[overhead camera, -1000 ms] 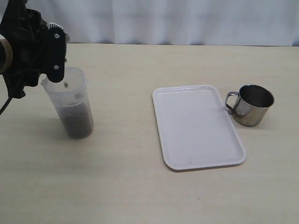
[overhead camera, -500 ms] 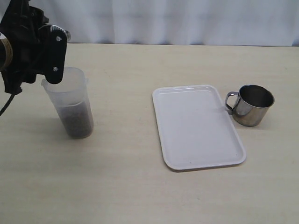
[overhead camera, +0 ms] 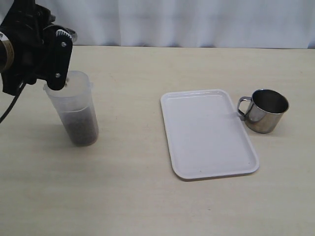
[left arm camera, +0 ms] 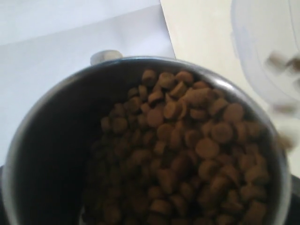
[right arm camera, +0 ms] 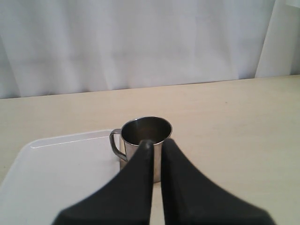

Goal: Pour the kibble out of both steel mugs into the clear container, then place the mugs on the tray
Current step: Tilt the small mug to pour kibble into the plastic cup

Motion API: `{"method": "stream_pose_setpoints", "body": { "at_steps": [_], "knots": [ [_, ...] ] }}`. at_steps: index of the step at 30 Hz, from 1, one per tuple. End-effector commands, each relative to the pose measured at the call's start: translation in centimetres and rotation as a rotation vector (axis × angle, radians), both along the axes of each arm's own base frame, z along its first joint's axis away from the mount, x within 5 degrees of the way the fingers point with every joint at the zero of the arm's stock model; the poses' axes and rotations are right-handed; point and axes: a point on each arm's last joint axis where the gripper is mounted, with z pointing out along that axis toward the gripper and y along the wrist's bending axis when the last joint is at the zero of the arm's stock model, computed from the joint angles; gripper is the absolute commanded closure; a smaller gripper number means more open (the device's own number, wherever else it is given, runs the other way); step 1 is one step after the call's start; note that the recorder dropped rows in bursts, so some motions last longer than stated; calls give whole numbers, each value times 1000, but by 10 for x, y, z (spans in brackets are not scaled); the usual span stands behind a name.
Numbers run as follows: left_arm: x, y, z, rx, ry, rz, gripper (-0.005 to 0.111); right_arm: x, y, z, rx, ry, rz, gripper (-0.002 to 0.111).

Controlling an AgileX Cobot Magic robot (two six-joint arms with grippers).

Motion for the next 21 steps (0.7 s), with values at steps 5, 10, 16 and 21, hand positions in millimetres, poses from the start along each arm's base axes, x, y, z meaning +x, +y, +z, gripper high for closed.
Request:
{"method": "stream_pose_setpoints", "body": {
  "at_steps": [5,10,16,21],
  "knots": [
    [4,-2,-8,49,13,-21,107,0,0,-1,6,3,-6,104],
    [5,-2,-7,75,0,-30,107,0,0,-1,6,3,-6,104],
    [5,-2,-7,84,-4,-33,107,0,0,-1,6,3,-6,104],
    [6,-2,-6,107,-15,-42,107,0,0,-1,6,3,-6,104]
  ]
}}
